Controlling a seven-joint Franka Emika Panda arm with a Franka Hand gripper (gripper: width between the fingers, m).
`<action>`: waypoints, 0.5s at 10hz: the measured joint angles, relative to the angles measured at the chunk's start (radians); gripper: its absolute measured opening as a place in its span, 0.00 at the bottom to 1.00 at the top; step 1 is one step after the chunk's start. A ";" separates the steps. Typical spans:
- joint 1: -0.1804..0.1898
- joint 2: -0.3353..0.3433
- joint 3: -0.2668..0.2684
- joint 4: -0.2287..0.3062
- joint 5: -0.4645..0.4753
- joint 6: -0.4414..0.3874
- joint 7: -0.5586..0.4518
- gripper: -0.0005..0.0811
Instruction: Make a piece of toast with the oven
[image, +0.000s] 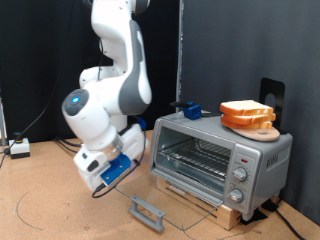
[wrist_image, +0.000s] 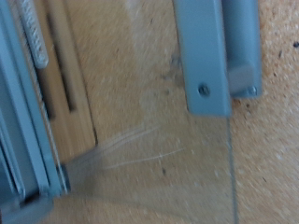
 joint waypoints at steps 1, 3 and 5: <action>-0.033 0.017 -0.011 0.027 0.007 -0.054 -0.073 1.00; -0.094 0.050 -0.031 0.080 0.029 -0.125 -0.169 1.00; -0.139 0.072 -0.051 0.122 0.031 -0.135 -0.204 1.00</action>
